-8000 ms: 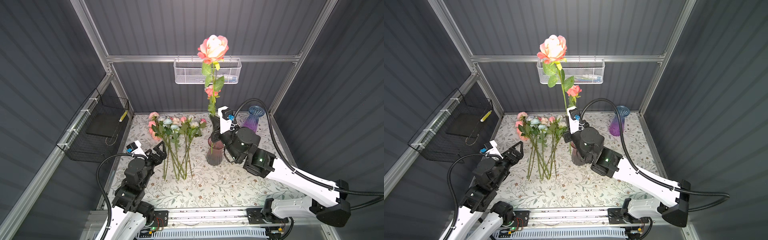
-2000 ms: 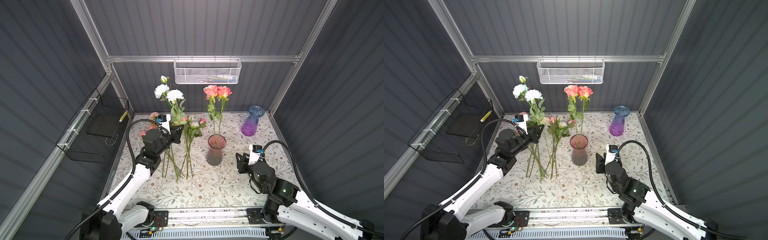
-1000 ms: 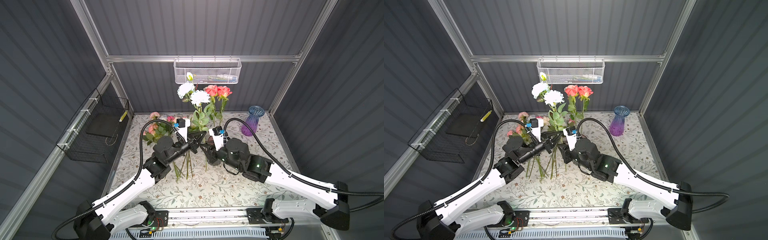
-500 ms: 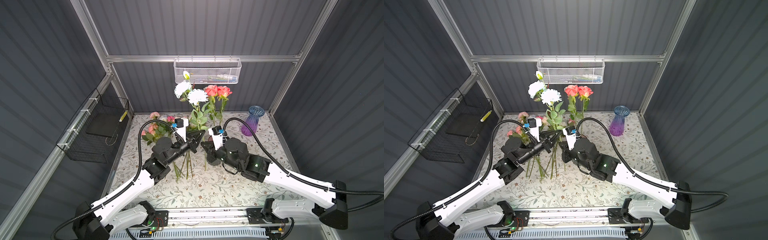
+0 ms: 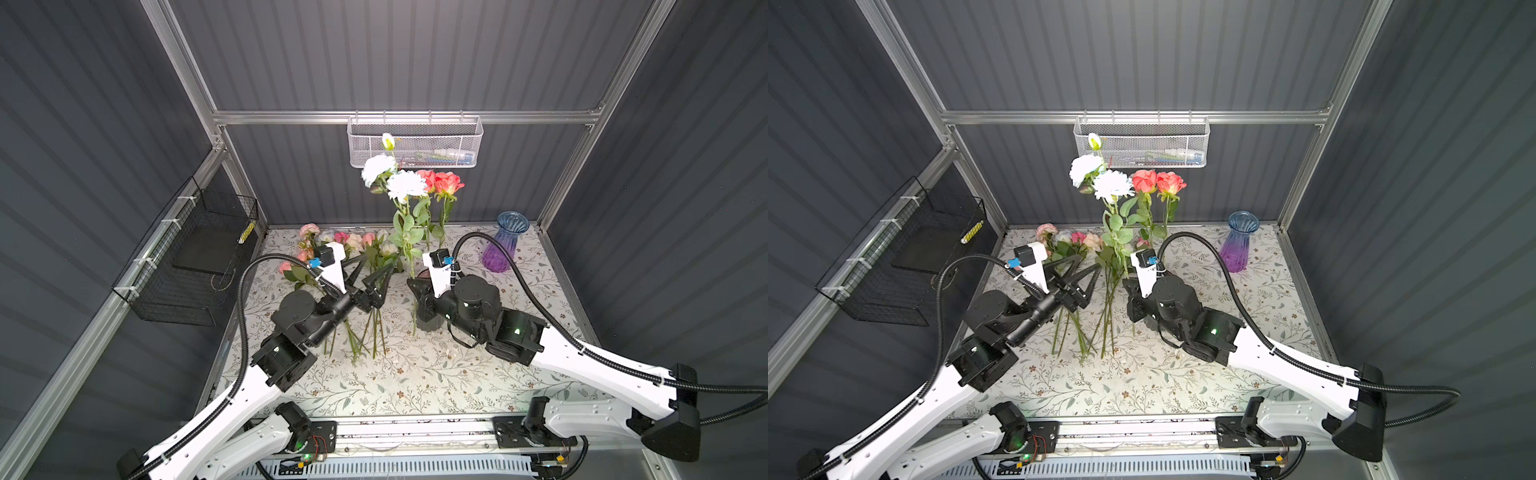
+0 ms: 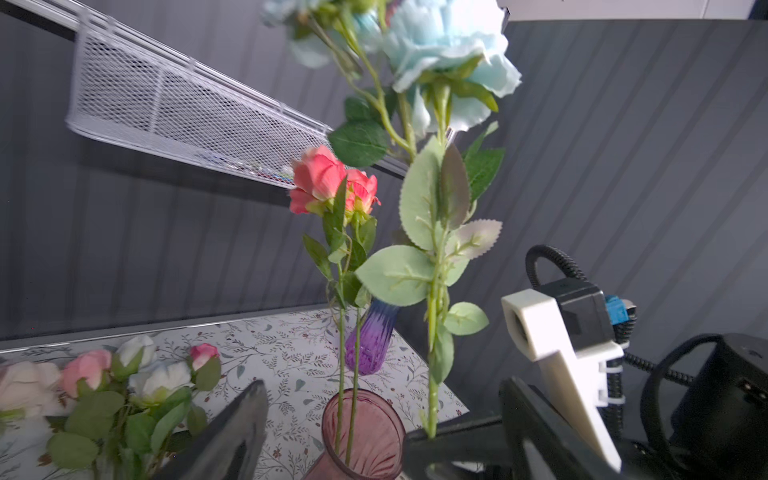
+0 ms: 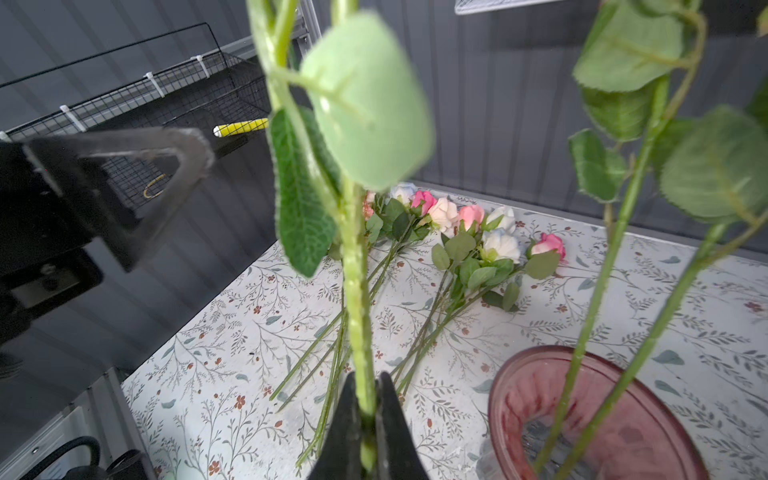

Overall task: Arrange the flowers into the vase
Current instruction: 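Open the left gripper while the right carries the flowers over the pink vase, then lower the white and pale-blue flower stems into the pink vase with the right gripper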

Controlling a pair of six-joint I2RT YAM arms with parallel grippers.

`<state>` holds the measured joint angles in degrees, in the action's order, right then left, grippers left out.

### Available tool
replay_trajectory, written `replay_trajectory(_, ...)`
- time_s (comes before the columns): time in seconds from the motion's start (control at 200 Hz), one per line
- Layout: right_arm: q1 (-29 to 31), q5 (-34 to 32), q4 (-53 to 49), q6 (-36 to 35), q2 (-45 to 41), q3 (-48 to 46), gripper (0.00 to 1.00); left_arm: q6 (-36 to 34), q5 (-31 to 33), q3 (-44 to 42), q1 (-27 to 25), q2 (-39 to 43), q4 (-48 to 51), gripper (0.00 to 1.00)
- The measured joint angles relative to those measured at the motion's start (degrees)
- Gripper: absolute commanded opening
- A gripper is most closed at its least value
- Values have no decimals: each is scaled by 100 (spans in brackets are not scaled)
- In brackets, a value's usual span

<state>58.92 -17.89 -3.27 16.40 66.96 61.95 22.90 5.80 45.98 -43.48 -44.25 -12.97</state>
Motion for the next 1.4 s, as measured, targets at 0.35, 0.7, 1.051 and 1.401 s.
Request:
replay_trajectory(0.35,-409,-1095,833,-1207,-114,146,6,92,1189,-1032,0,1196,831,94)
replay_trajectory(0.7,-1056,-1580,2286,-1888,433,-105,6,155,1460,-1032,0,1178,1209,95)
replay_trajectory(1.051,-1060,-1792,2680,-1537,437,-1228,11,153,1528,-1032,0,905,1217,96)
replay_trajectory(1.401,-1043,-1792,2485,-876,313,-1742,20,177,1545,-1032,0,619,1209,96)
